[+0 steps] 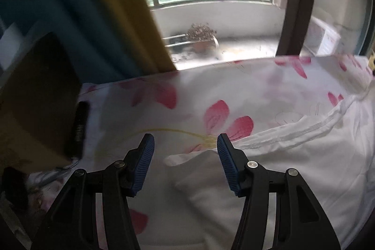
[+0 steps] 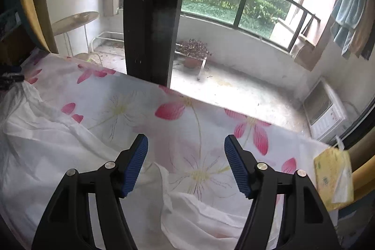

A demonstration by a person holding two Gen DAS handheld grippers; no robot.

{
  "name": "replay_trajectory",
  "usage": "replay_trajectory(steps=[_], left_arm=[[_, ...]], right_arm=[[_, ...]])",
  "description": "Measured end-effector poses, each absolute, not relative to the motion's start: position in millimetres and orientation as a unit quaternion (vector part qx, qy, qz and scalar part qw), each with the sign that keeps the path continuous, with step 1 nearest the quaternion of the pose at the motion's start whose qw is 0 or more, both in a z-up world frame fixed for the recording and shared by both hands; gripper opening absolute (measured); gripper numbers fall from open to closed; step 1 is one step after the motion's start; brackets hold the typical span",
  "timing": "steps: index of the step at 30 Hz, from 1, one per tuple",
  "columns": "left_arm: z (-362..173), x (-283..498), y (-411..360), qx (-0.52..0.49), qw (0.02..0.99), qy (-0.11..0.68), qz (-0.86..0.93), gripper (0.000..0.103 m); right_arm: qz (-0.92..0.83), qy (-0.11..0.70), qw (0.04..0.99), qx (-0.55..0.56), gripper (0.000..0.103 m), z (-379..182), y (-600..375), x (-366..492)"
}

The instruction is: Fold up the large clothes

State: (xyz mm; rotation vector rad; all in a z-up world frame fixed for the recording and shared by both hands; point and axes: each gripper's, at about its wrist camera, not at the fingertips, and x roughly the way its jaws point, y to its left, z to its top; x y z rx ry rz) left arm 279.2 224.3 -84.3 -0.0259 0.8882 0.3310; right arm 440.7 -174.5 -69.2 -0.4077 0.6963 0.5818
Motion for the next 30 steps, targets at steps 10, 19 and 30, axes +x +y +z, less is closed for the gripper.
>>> replay_trajectory(steps=[10,19,30], left_arm=[[-83,202,211,-0.09,0.895,0.413,0.142,0.059],[-106,144,183,-0.143,0.891,0.42,0.098,0.059],[-109,123,153,-0.098,0.897,0.419,0.099,0.015]], right_arm=[[0.216,0.341,0.897,-0.181,0.068,-65,-234,396],[0.167,0.389,0.901,-0.093,0.068,-91,-314,336],[0.198,0.413,0.887,-0.059,0.011,-128,-325,290]])
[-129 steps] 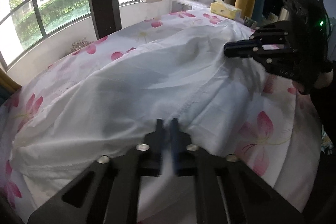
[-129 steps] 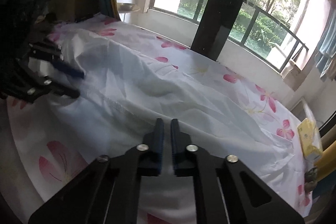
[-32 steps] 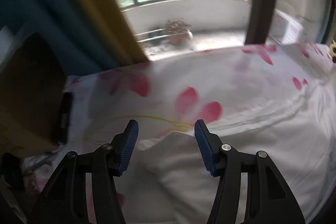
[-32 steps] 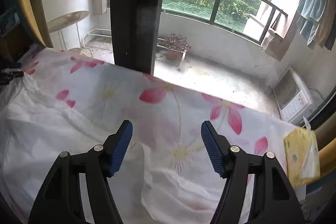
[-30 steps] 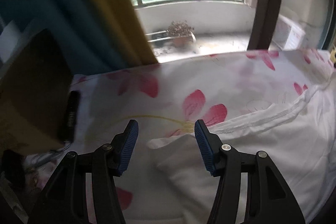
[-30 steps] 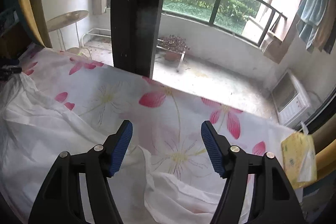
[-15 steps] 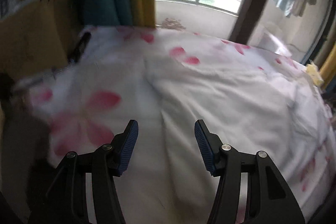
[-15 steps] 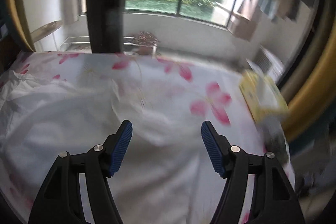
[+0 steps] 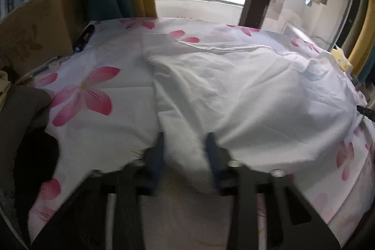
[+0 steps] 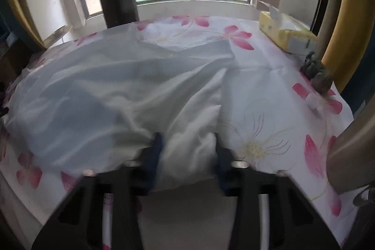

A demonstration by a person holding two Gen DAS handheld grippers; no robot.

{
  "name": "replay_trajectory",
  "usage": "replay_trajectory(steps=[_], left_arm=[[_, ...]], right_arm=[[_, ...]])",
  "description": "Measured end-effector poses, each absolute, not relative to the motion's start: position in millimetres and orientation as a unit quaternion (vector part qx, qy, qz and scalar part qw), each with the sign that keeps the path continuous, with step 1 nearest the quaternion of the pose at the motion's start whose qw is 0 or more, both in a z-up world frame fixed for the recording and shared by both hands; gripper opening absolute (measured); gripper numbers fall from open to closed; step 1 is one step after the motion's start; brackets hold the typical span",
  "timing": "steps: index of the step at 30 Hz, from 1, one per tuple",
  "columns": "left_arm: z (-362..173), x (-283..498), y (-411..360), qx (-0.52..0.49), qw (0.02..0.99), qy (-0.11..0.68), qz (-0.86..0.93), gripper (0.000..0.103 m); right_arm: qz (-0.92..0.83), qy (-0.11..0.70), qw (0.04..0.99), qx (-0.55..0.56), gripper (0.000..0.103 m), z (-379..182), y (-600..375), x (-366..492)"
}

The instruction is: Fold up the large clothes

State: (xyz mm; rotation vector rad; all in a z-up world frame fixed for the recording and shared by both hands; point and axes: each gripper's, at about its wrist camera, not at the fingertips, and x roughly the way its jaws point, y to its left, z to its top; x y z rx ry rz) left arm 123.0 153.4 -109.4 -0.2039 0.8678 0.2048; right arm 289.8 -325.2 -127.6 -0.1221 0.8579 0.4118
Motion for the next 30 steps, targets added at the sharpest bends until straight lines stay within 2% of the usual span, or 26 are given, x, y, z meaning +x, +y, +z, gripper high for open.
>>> replay_trajectory(steps=[1,6,30], left_arm=[[-109,122,152,-0.105,0.897,0.419,0.091,0.009],[-103,109,141,-0.101,0.901,0.412,0.092,0.007],[-83,39,100,-0.103,0.91,0.395,0.073,0.007]], right_arm=[[0.209,0.414,0.885,-0.054,0.011,-128,-322,286],[0.21,0.408,0.885,-0.075,0.01,-127,-319,273],[0.187,0.388,0.9,-0.063,0.009,-115,-356,202]])
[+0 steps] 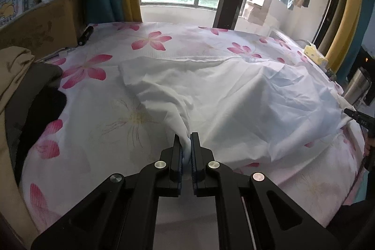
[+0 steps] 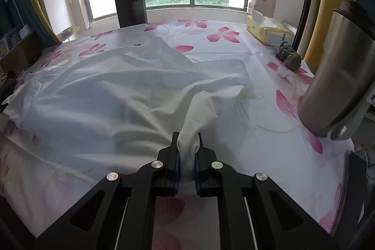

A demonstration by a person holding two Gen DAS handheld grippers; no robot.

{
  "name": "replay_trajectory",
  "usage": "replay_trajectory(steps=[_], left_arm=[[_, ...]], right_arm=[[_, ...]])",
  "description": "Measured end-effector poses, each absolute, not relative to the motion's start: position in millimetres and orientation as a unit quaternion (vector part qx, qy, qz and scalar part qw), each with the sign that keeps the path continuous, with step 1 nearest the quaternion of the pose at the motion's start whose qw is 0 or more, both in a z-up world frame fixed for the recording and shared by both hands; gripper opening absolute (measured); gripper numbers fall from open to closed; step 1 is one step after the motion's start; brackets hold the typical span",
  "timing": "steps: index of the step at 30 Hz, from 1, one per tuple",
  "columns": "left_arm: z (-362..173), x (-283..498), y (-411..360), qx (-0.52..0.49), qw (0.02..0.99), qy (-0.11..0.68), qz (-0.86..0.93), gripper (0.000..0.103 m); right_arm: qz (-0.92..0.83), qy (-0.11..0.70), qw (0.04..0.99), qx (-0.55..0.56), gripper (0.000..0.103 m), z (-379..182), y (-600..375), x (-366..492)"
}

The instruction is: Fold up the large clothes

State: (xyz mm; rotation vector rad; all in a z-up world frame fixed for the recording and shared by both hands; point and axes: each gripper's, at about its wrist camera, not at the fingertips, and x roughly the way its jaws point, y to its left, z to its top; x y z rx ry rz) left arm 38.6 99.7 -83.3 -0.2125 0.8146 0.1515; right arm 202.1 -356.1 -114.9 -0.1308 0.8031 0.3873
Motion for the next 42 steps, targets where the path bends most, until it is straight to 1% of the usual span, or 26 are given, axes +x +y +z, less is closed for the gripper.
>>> replay_trajectory(steps=[18,22,24,26,27,29,31,32,34,35,36,42], left_arm=[[-95,-8,85,-0.097,0.901,0.417,0.069,0.007],[-103,-12,88,-0.12,0.891,0.435,0.061,0.007],[-102,-12,90,-0.131,0.888,0.436,0.064,0.007],[-99,-10,91,-0.13,0.886,0.44,0.068,0.008],[-96,-9,90,-0.124,0.886,0.441,0.072,0.012],[-89,-7,90,-0.115,0.888,0.439,0.079,0.014],[-81,-6,90,-0.111,0.891,0.432,0.081,0.018],[-77,-5,91,-0.11,0.893,0.428,0.084,0.022],[-69,-2,92,-0.107,0.896,0.42,0.091,0.023],[-64,0,92,-0.105,0.9,0.413,0.095,0.023],[-61,1,93,-0.105,0.902,0.408,0.098,0.023],[-45,30,88,-0.107,0.912,0.39,0.072,0.023]], right_arm=[[0.185,0.385,0.903,-0.054,0.009,-126,-375,157],[0.189,0.396,0.897,-0.048,0.01,-132,-379,153],[0.186,0.394,0.9,-0.037,0.011,-133,-384,152],[0.179,0.398,0.899,-0.03,0.015,-131,-385,154],[0.171,0.396,0.901,-0.034,0.019,-127,-385,154],[0.161,0.391,0.905,-0.042,0.023,-120,-384,154],[0.158,0.385,0.908,-0.045,0.031,-109,-386,155],[0.154,0.379,0.911,-0.045,0.035,-103,-387,156],[0.146,0.371,0.916,-0.045,0.06,-94,-391,157],[0.138,0.366,0.919,-0.044,0.064,-90,-392,159],[0.132,0.359,0.923,-0.04,0.065,-85,-394,161],[0.152,0.356,0.922,-0.028,0.065,-80,-380,179]])
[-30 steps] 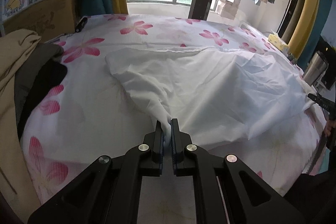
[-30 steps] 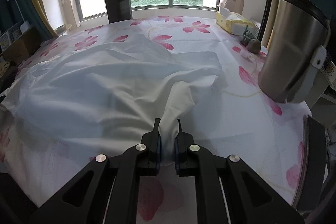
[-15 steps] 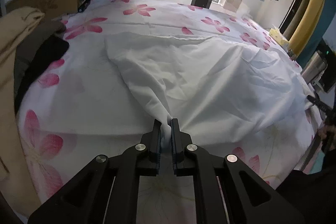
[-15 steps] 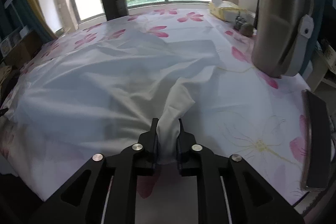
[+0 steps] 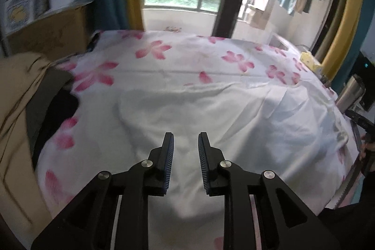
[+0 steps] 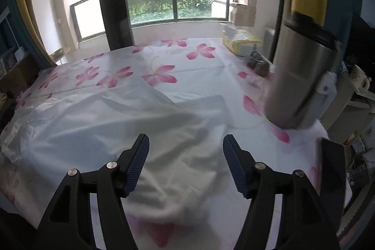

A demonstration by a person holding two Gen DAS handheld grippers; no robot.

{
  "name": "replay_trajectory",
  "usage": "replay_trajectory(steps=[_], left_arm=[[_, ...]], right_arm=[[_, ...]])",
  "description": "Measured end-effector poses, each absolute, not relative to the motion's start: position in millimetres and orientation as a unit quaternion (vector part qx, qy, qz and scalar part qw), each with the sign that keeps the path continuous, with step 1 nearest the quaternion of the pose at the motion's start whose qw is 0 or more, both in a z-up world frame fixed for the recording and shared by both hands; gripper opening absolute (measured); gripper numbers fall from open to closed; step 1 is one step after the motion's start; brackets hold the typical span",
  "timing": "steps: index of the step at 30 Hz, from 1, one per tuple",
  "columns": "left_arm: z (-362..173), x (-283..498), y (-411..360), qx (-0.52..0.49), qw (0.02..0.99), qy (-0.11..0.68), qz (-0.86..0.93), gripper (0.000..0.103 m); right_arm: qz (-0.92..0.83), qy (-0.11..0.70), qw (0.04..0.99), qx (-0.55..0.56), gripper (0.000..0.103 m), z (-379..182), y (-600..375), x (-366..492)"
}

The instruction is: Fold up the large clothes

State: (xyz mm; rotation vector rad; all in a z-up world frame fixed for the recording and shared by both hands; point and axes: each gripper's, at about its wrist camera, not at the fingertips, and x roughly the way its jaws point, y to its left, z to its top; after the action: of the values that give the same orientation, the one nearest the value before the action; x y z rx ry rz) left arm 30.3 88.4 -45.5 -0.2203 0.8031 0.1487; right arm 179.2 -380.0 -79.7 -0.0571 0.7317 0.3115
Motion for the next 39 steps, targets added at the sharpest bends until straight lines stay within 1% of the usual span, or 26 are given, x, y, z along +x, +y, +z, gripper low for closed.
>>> replay_trajectory(steps=[5,10,16,22,30,39], left_arm=[[-51,73,80,-0.098,0.909,0.402,0.036,0.027],[-76,111,68,-0.098,0.891,0.443,0.001,0.027],[-103,144,69,-0.096,0.875,0.475,-0.004,0.027],[-108,163,84,-0.093,0.873,0.479,0.001,0.027],[-108,191,101,-0.063,0.871,0.486,0.023,0.027],[-108,223,119,-0.05,0.879,0.471,0.061,0.027]], right_arm=[[0.173,0.356,0.918,-0.026,0.065,-79,-358,199],[0.18,0.352,0.918,-0.034,0.065,-80,-341,216],[0.193,0.375,0.906,-0.035,0.065,-91,-328,235],[0.206,0.406,0.889,-0.054,0.065,-106,-313,255],[0.19,0.446,0.873,-0.061,0.065,-120,-309,292],[0.146,0.433,0.883,-0.105,0.065,-115,-308,328]])
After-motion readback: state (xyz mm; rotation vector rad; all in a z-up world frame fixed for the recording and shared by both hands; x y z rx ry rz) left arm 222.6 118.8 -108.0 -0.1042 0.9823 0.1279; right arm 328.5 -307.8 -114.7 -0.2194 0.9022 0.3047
